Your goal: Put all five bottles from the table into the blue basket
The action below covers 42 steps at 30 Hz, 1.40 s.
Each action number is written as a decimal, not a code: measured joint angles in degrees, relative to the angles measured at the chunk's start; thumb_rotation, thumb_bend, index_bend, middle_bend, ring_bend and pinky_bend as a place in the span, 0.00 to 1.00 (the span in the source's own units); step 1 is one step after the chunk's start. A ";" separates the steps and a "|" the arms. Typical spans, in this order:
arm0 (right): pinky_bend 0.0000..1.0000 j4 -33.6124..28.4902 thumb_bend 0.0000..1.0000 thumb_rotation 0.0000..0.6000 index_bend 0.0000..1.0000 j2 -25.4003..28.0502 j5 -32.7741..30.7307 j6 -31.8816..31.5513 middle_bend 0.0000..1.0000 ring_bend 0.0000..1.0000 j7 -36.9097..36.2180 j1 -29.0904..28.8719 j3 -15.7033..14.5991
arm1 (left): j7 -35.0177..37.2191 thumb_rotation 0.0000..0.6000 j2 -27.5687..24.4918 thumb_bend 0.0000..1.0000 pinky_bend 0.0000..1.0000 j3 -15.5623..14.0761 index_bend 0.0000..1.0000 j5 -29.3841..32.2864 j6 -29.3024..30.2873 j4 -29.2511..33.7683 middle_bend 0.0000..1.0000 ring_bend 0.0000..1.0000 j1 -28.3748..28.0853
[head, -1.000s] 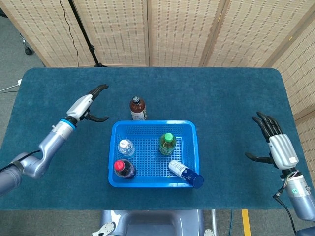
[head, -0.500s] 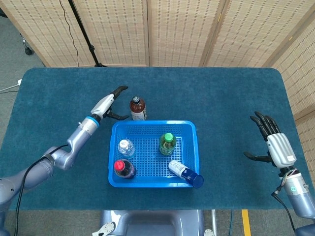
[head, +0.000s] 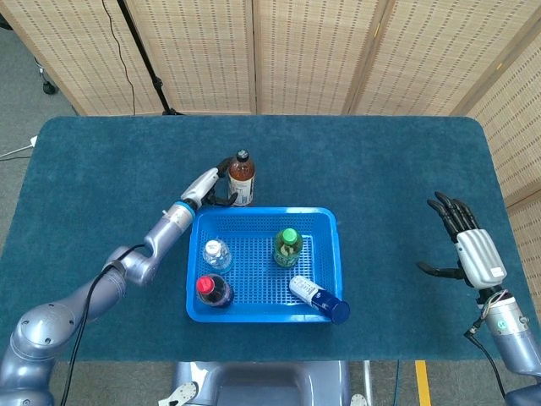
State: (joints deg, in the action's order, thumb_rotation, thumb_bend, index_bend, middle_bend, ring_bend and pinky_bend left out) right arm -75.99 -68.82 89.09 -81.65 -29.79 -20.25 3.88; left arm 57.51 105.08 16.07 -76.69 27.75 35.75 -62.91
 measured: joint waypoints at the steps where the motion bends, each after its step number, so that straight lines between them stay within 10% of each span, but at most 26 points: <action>1: 0.00 0.02 0.00 1.00 0.00 -0.01 0.05 0.10 0.00 0.00 -0.11 0.00 0.04 | 0.00 1.00 0.67 0.54 0.36 0.13 0.31 0.07 0.31 -0.84 0.27 0.21 -0.16; 17: 0.00 -0.09 0.00 1.00 0.00 -0.11 0.87 0.48 0.00 0.00 -0.75 0.25 0.50 | 1.72 1.00 1.40 0.59 0.45 3.10 0.48 1.18 10.15 -0.45 0.42 0.35 0.66; 34: 0.00 -1.70 0.00 1.00 0.00 0.51 2.08 -0.49 0.00 0.00 -0.26 0.71 0.72 | -2.19 1.00 -25.72 0.58 0.45 -2.83 0.47 -10.92 27.66 40.44 0.42 0.34 10.37; 42: 0.00 -2.40 0.00 1.00 0.00 0.77 2.57 -0.80 0.00 0.00 -0.07 0.91 0.71 | -6.12 1.00 -29.66 0.58 0.45 -8.08 0.47 -13.67 26.73 44.70 0.42 0.34 11.93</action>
State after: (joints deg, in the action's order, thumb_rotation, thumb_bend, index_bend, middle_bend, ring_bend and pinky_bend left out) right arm -78.39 -68.04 91.66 -82.45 -29.87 -19.34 4.60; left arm 51.39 75.42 7.99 -90.36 54.48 80.45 -50.98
